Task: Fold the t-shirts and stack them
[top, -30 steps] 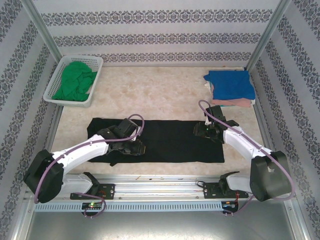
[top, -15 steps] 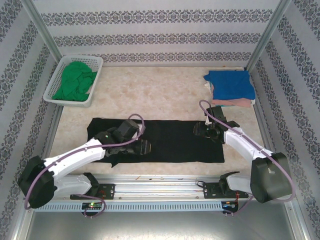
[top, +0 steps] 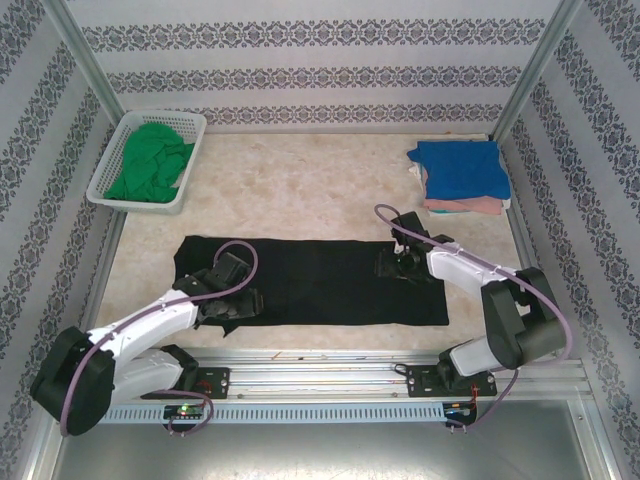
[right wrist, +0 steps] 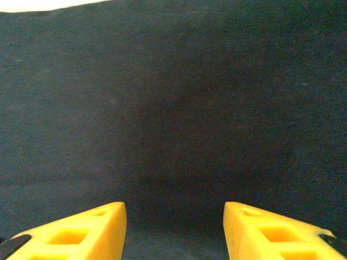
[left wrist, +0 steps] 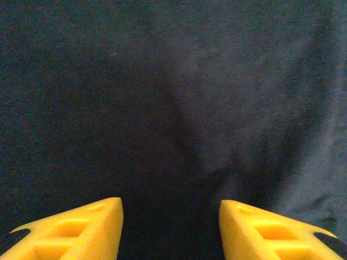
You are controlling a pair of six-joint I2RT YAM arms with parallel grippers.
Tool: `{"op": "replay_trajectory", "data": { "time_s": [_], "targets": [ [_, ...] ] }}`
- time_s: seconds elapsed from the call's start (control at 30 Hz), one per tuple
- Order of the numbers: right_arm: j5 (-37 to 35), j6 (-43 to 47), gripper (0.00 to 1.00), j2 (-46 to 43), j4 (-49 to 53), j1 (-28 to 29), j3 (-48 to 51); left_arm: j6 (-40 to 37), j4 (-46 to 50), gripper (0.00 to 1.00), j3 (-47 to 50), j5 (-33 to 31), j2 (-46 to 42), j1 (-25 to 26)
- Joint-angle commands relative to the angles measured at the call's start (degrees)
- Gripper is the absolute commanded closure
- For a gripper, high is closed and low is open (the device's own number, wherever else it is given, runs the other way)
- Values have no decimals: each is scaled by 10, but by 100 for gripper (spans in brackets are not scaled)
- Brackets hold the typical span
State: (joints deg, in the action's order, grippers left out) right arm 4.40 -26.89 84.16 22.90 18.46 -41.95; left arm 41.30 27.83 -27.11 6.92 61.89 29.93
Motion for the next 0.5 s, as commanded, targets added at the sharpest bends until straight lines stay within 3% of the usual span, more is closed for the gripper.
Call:
{"op": "replay_trajectory", "data": {
  "time_s": [0.0, 0.27, 0.47],
  "targets": [
    [-16, -2, 48, 0, 27, -19, -15, 22, 29, 48, 6, -17, -21, -13],
    [-2, 11, 43, -67, 32, -24, -22, 6, 56, 40, -21, -15, -38, -25],
    [3, 9, 43, -39, 22, -7, -46, -3, 18, 36, -36, 4, -18, -33]
  ]
}}
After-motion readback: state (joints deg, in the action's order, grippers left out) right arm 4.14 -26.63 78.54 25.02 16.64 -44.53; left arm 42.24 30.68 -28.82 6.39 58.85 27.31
